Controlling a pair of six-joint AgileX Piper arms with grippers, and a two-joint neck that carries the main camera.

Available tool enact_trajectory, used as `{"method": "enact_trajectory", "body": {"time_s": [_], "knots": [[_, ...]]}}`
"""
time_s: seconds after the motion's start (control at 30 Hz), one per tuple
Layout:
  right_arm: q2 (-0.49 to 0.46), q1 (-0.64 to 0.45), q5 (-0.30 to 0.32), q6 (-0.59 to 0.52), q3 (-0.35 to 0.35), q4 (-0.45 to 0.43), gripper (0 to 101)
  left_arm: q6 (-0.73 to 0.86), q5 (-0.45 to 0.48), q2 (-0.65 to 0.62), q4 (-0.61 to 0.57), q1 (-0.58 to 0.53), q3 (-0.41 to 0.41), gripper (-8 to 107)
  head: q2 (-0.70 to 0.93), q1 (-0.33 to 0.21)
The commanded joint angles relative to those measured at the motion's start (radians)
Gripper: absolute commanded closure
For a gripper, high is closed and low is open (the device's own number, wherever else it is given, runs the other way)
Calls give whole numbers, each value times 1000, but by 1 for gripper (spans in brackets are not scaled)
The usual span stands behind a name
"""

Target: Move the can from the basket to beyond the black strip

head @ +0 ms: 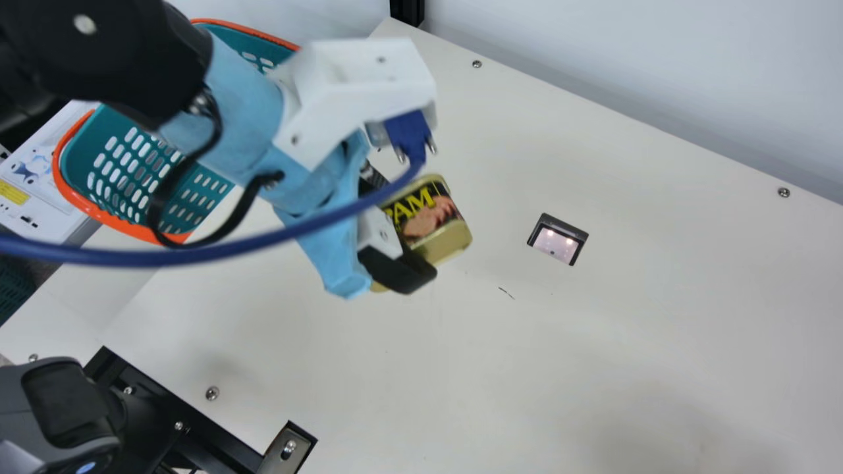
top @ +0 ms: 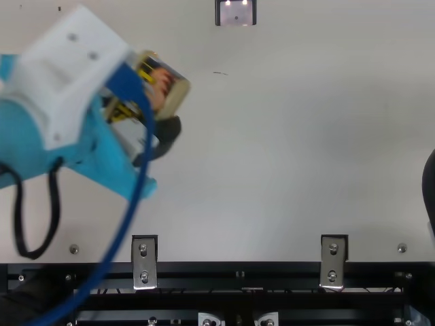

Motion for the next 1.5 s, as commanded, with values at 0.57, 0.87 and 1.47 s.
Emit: {"method": "enact_trajectory", "body": {"time_s": [0.57, 0.87, 1.47], "knots": [[0, 0, 0, 0, 0, 0, 0, 211, -82, 176, -26, -108, 2, 89, -269, 41], [0, 0, 0, 0, 0, 0, 0, 269, -80, 240, -25, -130, -38, 89, -440, 115], [0, 0, 0, 0, 0, 0, 0, 458, -159, 315, -22, -214, -20, 89, -462, 136]]}}
